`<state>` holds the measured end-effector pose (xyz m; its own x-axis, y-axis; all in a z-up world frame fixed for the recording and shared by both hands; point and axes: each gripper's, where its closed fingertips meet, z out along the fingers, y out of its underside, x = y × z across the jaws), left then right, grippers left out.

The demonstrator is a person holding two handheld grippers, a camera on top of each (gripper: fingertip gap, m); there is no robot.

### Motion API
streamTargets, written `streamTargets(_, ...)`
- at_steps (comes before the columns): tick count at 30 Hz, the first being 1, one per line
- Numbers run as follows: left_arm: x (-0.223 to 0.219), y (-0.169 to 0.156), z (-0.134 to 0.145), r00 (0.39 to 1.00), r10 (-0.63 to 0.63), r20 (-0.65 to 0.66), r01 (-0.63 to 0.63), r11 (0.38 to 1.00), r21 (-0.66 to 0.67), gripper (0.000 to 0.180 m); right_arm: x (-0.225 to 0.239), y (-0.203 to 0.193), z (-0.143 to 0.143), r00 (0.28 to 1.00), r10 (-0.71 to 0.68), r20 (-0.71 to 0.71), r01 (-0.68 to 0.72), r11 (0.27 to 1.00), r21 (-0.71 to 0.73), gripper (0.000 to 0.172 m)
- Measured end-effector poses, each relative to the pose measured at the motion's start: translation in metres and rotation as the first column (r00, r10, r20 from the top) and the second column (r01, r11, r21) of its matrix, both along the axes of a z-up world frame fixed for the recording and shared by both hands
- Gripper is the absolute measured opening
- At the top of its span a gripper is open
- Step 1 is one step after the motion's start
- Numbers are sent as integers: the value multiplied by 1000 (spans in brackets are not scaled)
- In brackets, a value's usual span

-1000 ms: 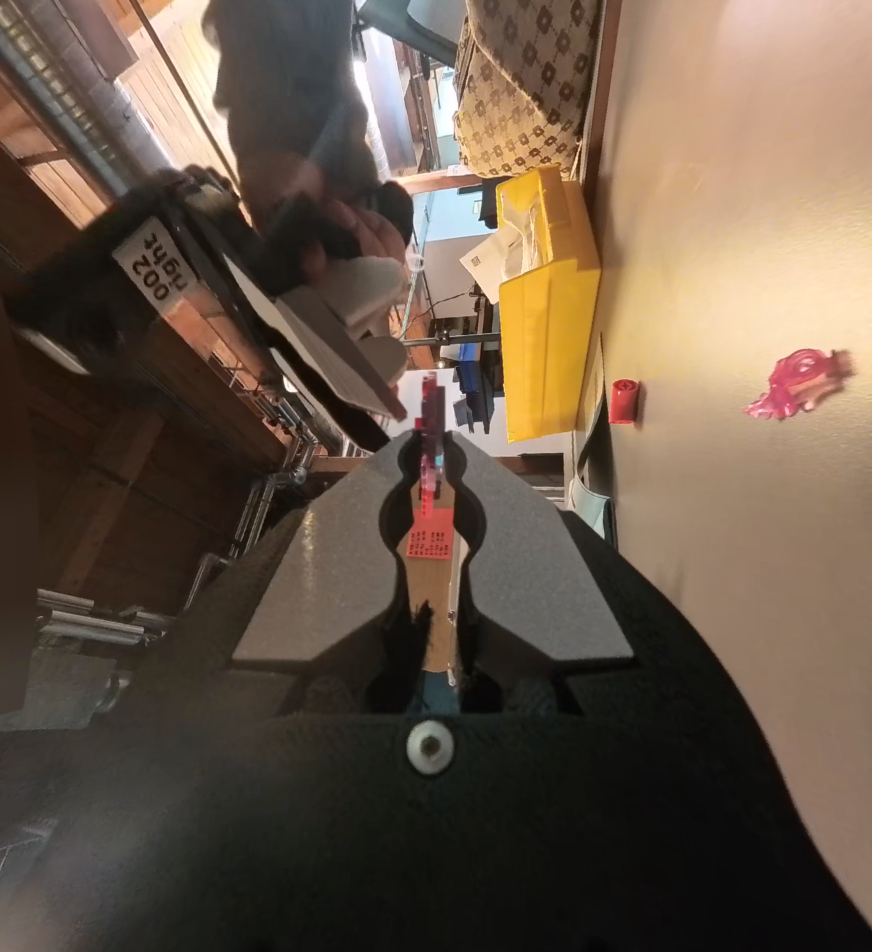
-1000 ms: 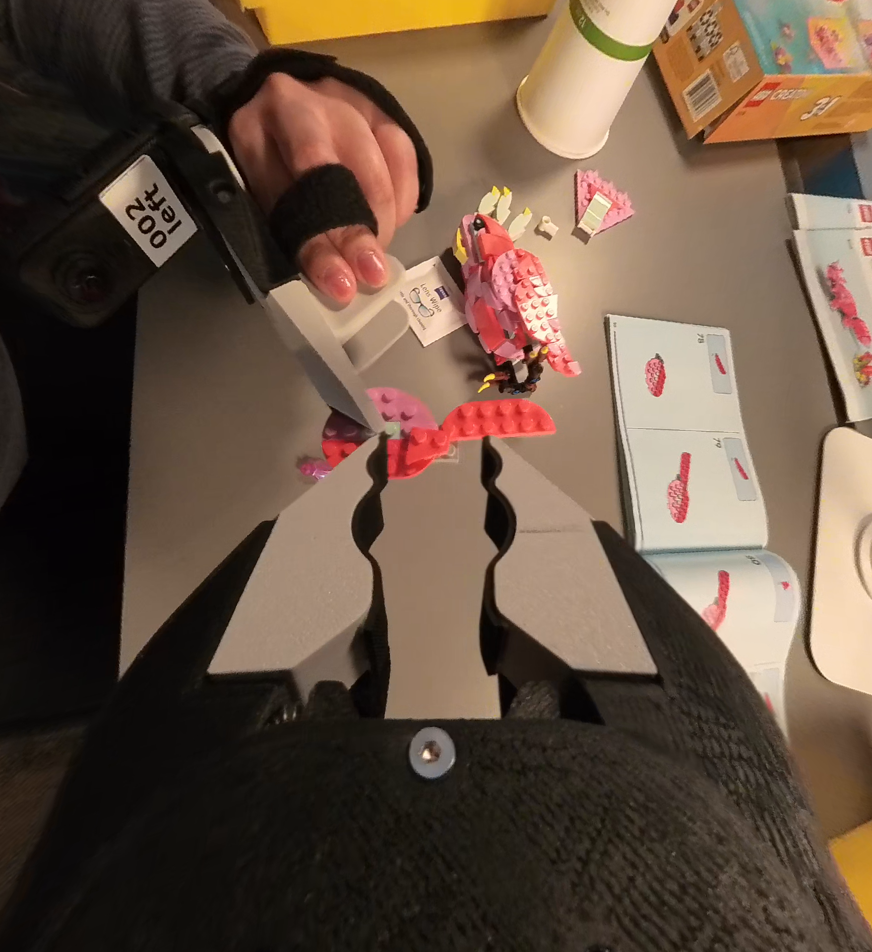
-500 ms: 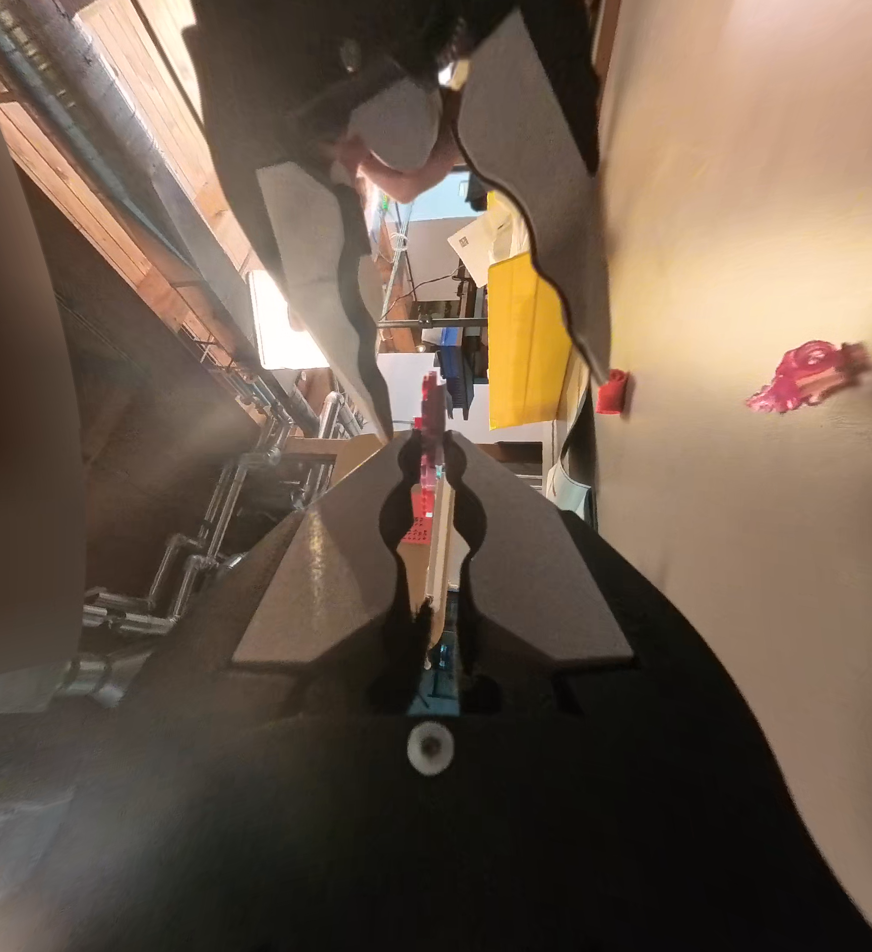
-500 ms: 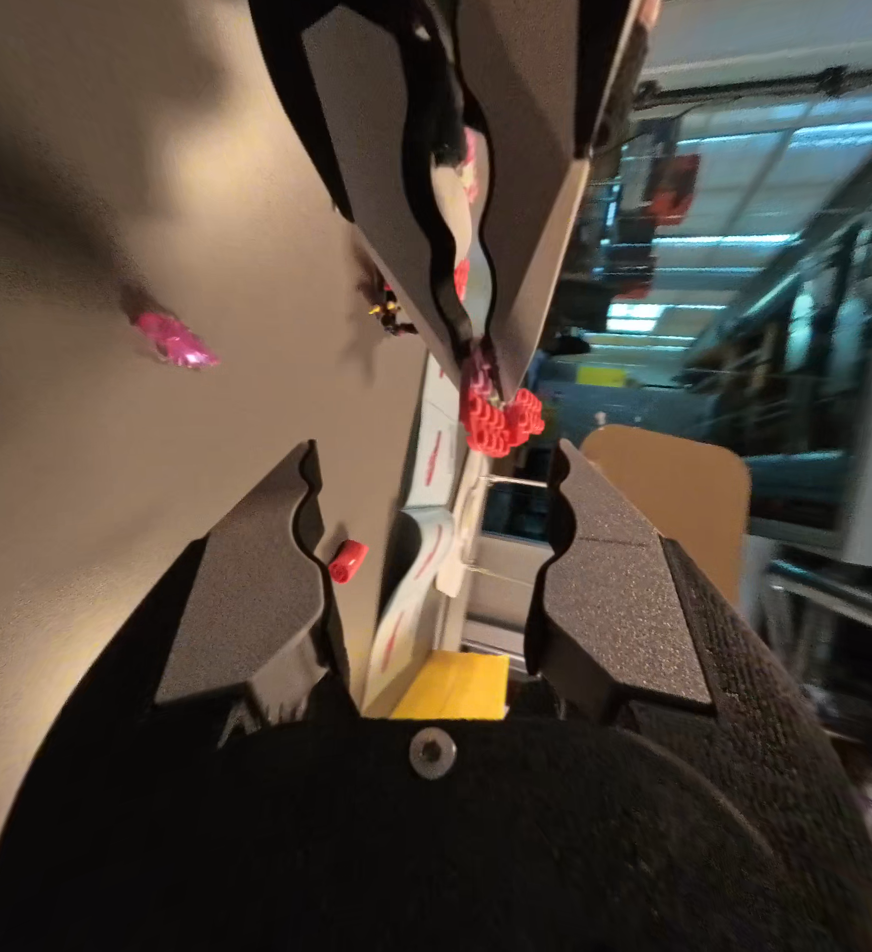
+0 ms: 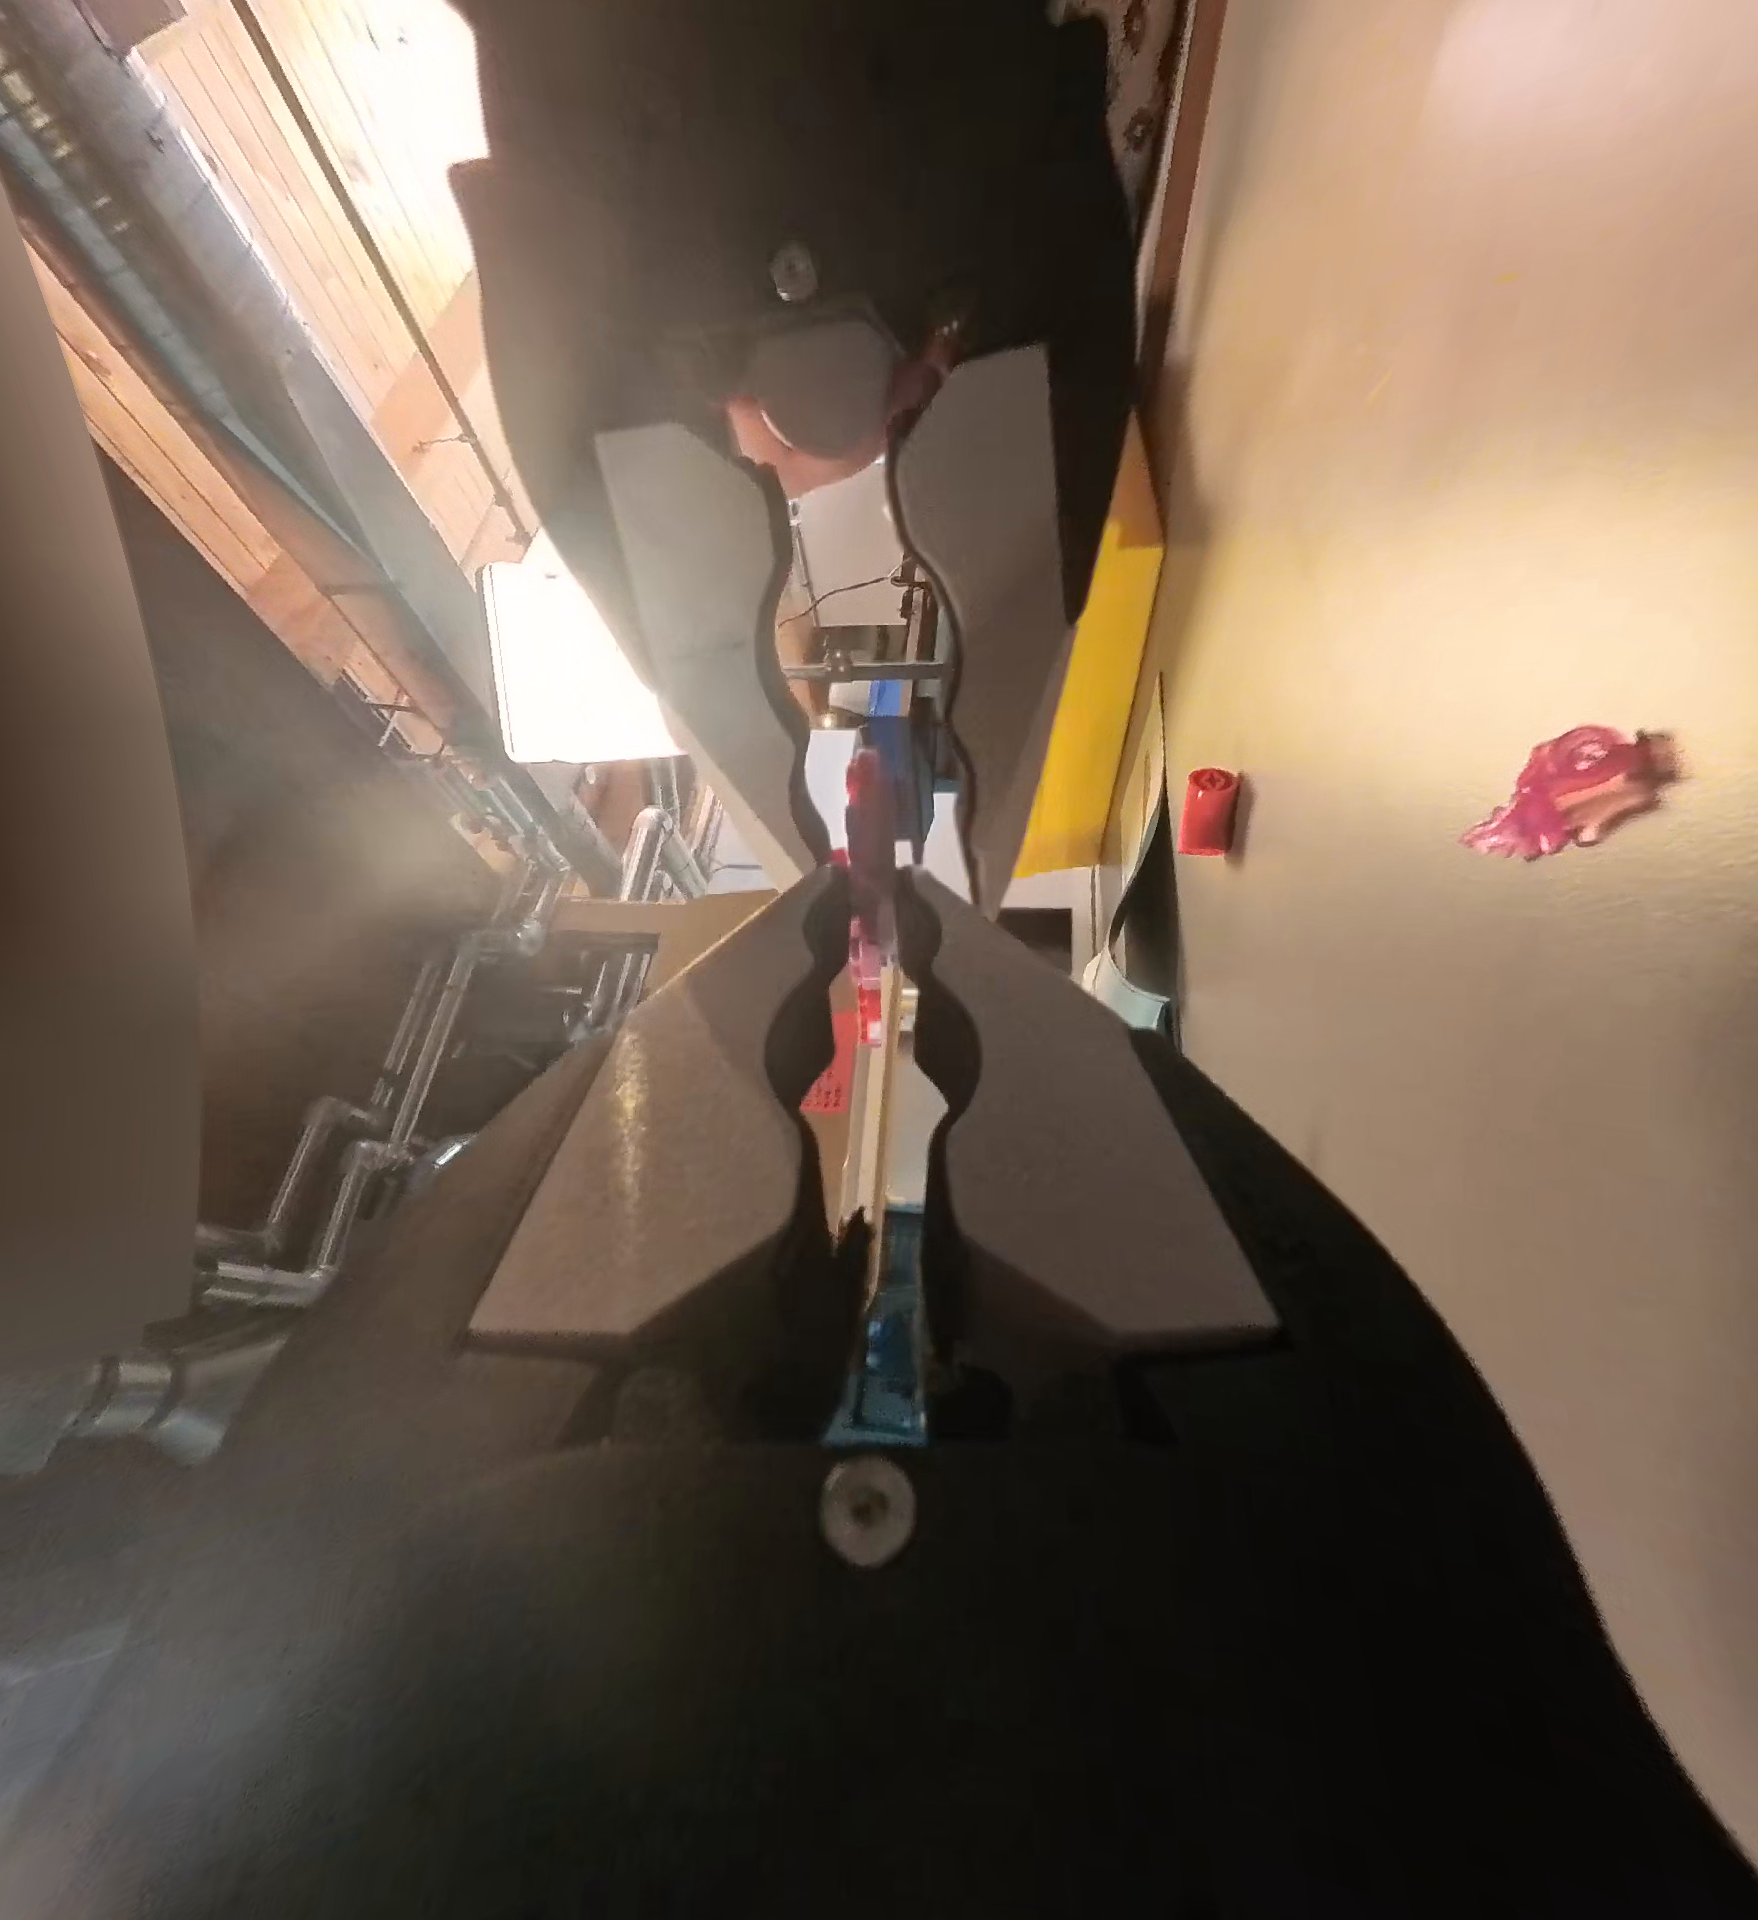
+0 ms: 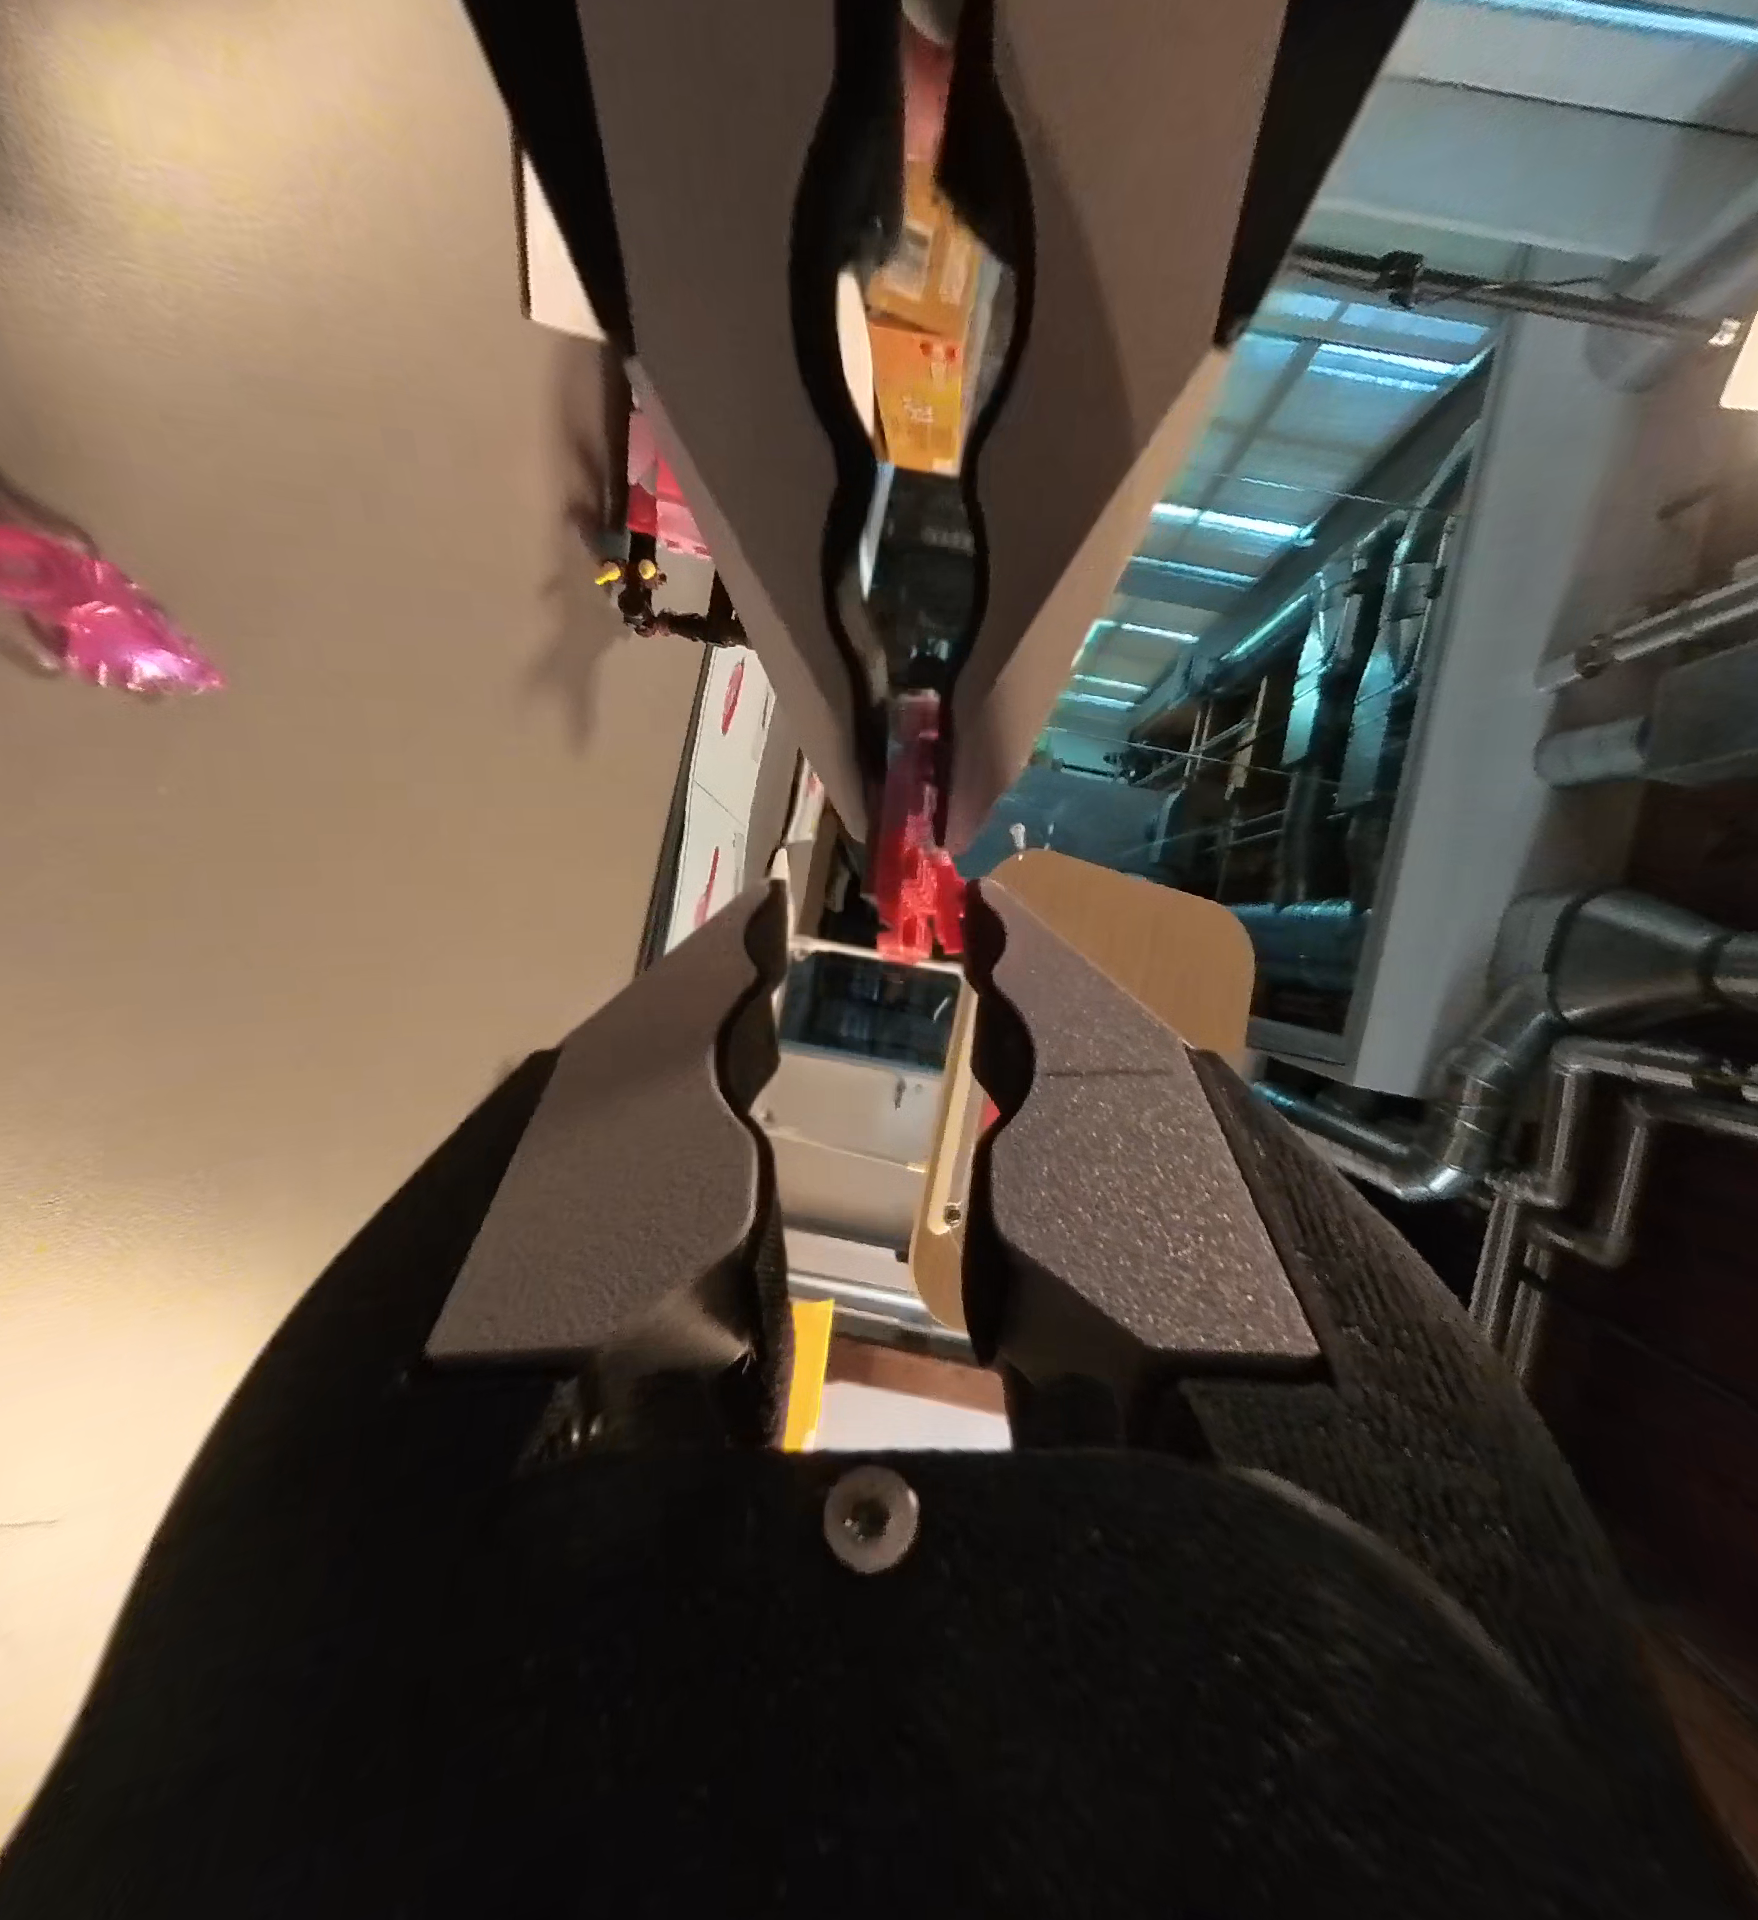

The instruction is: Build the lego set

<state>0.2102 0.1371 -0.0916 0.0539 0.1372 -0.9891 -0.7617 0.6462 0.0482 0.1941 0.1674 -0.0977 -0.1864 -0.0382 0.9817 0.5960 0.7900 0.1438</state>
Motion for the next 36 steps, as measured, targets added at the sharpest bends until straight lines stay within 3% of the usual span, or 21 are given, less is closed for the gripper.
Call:
streamTargets(6,3,-5,0,1000,-31,4,31,999,-12,7,2,-6,8,997,69,-29,-68,998,3,11)
streamTargets(25,12,-14,-7,996,-93,-16,92,994,-64,8,7,-14,1,990,128,52,-130,991,25,8)
streamTargets(33,-1,4,2,994,-22,108,39,987,-157,18,4,-8,8,993,98,-65,-106,985,-138,8)
streamTargets(36,-1,1,3,994,-40,105,55,987,-148,7,4,-12,9,991,115,-73,-126,979,-162,9)
